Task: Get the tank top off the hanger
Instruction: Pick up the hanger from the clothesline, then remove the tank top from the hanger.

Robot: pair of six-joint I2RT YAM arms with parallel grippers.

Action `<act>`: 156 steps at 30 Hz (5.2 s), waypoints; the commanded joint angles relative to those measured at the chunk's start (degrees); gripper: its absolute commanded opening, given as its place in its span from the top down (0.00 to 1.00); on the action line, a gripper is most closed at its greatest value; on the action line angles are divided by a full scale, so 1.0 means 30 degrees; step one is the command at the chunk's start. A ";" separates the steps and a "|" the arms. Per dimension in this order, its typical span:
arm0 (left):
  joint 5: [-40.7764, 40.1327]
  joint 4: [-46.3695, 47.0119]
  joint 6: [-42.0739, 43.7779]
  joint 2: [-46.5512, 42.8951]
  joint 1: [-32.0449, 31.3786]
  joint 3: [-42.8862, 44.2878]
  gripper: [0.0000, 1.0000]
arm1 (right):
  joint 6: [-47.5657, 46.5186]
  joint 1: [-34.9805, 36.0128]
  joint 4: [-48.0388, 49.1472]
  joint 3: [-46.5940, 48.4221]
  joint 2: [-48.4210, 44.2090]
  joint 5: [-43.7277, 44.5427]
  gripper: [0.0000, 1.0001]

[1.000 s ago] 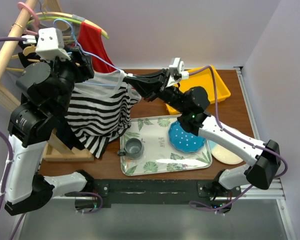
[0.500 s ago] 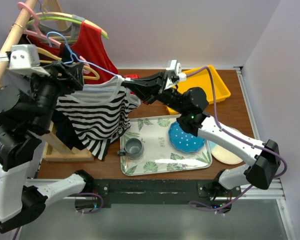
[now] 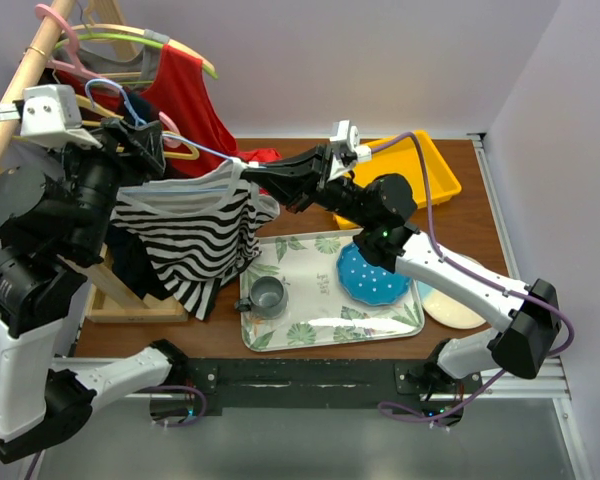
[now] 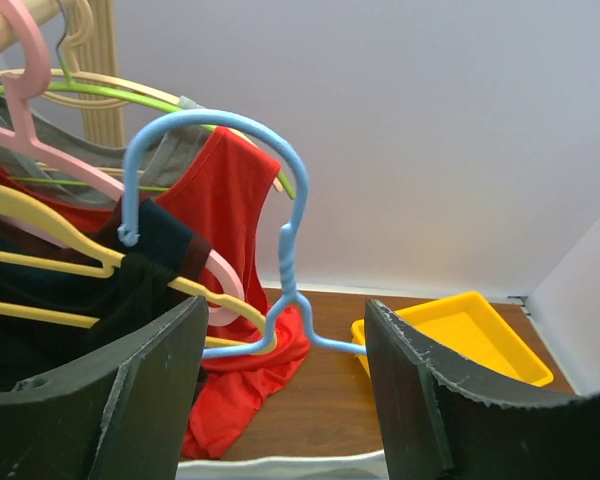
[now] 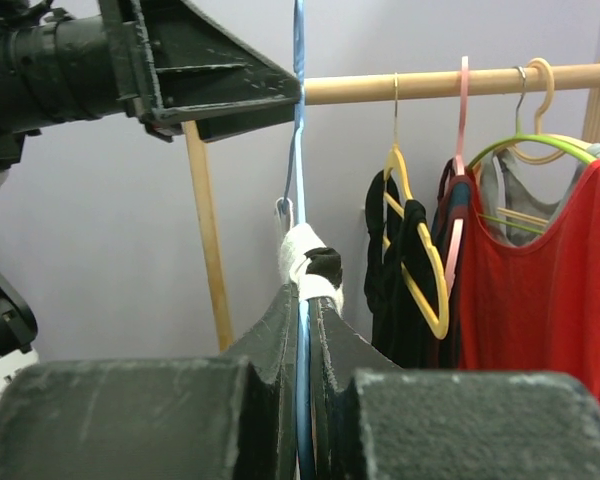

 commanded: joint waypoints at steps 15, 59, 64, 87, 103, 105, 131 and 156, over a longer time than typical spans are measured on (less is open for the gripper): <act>-0.0044 0.1339 0.0078 0.0201 0.0081 0.0354 0.84 | -0.0276 0.0026 -0.0082 0.0304 -0.0156 -0.0947 1.00; -0.3177 0.3624 0.3124 0.1490 0.0110 -0.1023 1.00 | 0.3884 0.0875 -0.9519 0.0630 -0.0828 0.7869 0.10; -0.3442 0.3800 0.3388 0.1549 0.0110 -0.1023 1.00 | 0.3473 0.0963 -1.0135 0.0600 -0.1150 0.8371 0.09; -0.3119 0.3390 0.2128 0.0935 0.0111 -0.1257 1.00 | 0.2362 0.1842 -0.6472 0.0717 0.0902 0.8805 0.91; -0.3766 0.3070 0.2482 -0.0501 0.0081 -0.2548 1.00 | 0.1742 -0.0201 -1.0039 0.0537 -0.2734 1.2474 1.00; -0.3530 0.2893 0.2306 -0.0502 0.0082 -0.2169 1.00 | 0.2152 -0.0733 -1.0193 0.0424 -0.2762 1.2033 1.00; 0.1597 0.3918 -0.2265 -0.0825 0.0110 -0.0965 1.00 | 0.6108 -0.1761 -0.1792 0.1128 0.3681 -0.0996 0.94; 0.0484 0.6964 -0.2675 -0.0268 0.0110 -0.1580 1.00 | 0.1718 0.2221 0.5807 0.2291 0.9160 0.1247 0.01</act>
